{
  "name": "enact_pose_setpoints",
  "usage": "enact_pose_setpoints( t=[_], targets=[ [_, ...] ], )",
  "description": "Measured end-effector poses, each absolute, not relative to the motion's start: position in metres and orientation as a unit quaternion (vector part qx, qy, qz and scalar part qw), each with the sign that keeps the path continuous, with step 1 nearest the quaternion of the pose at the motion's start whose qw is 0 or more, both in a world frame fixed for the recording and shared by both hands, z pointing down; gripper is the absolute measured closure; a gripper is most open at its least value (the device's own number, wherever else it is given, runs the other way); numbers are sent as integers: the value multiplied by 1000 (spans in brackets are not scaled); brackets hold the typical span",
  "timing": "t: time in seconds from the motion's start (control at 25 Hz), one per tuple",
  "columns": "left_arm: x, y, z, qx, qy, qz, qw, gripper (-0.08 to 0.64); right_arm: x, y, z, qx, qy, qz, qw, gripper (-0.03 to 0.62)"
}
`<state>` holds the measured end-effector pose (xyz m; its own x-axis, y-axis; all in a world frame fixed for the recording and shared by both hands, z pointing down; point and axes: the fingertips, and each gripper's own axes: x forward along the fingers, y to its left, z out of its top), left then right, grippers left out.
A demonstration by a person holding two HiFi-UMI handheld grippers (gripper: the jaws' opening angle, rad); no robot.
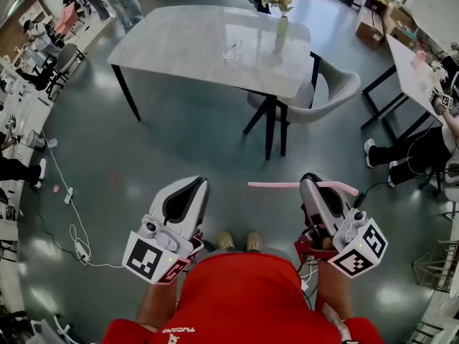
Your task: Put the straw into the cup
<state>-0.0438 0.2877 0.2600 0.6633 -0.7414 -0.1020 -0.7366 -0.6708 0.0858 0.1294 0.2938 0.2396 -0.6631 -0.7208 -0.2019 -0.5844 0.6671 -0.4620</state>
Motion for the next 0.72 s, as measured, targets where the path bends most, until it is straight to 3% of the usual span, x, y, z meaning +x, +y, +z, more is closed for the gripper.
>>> enact_pose_setpoints(
  t=[0.72],
  targets=[
    [-21, 261, 257, 899, -434, -64, 11, 554, 147, 248, 222, -345, 904, -164, 193, 566]
  ],
)
